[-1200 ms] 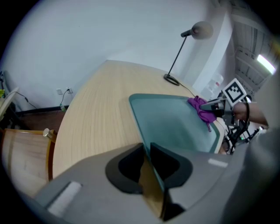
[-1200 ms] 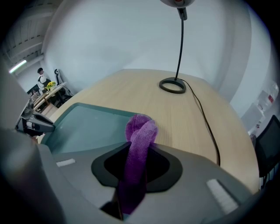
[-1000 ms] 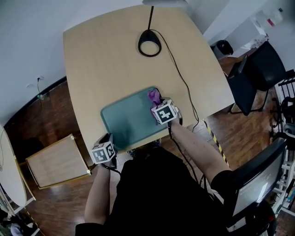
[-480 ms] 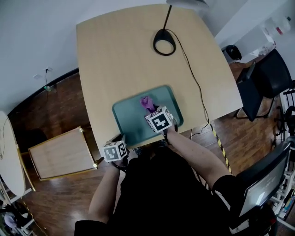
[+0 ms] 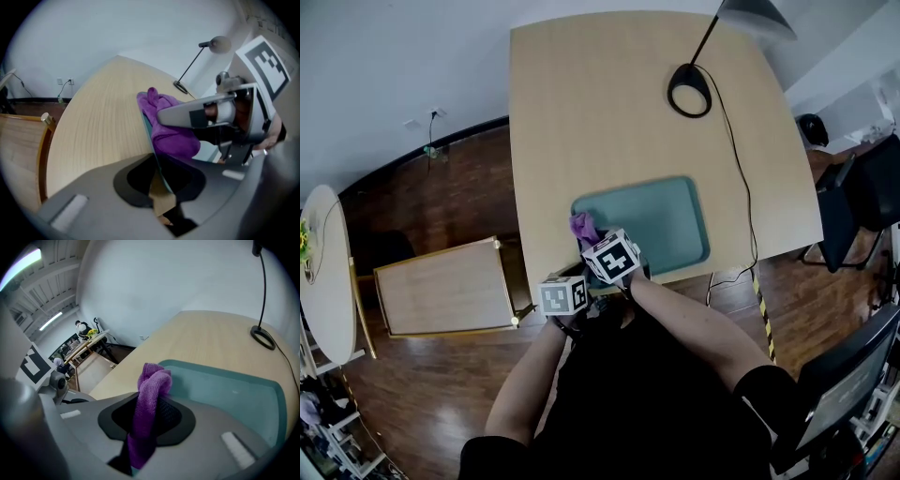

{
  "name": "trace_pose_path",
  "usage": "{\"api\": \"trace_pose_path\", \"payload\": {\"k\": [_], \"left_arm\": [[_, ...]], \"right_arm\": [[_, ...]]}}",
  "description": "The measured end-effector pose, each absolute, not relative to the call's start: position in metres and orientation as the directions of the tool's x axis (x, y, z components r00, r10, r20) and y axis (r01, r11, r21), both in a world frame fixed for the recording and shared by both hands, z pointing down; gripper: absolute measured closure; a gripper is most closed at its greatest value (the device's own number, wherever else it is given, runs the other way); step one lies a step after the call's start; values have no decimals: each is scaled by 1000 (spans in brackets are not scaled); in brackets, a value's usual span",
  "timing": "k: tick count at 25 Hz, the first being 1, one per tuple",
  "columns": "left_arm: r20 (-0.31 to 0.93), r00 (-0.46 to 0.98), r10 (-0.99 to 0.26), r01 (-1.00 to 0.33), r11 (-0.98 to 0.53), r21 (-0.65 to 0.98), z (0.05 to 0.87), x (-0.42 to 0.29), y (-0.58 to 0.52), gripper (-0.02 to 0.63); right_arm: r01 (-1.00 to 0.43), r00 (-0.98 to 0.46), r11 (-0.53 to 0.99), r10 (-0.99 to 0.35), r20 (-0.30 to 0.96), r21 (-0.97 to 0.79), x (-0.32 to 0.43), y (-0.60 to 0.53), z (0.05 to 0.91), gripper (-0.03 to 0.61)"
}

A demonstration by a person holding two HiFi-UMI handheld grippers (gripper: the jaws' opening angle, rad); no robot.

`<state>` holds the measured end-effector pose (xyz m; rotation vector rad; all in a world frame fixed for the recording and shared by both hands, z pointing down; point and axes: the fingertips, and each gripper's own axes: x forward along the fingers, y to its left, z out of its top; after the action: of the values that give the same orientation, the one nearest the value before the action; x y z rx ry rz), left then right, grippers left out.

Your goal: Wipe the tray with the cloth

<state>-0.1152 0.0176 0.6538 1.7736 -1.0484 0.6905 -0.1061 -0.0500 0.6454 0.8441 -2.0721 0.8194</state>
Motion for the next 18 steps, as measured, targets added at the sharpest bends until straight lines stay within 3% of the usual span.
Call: {"api": "trace_pose_path", "payload": {"k": [9, 18], "left_arm": [[797, 485, -361, -875, -208, 438, 658, -117, 20, 543], [804, 451, -389, -893, -192, 407, 653, -123, 17, 545]], "right_arm": [[-814, -457, 532, -337, 823, -234, -58, -55, 648, 494], [-892, -328, 429, -403, 854, -140, 84, -52, 649, 492]]}}
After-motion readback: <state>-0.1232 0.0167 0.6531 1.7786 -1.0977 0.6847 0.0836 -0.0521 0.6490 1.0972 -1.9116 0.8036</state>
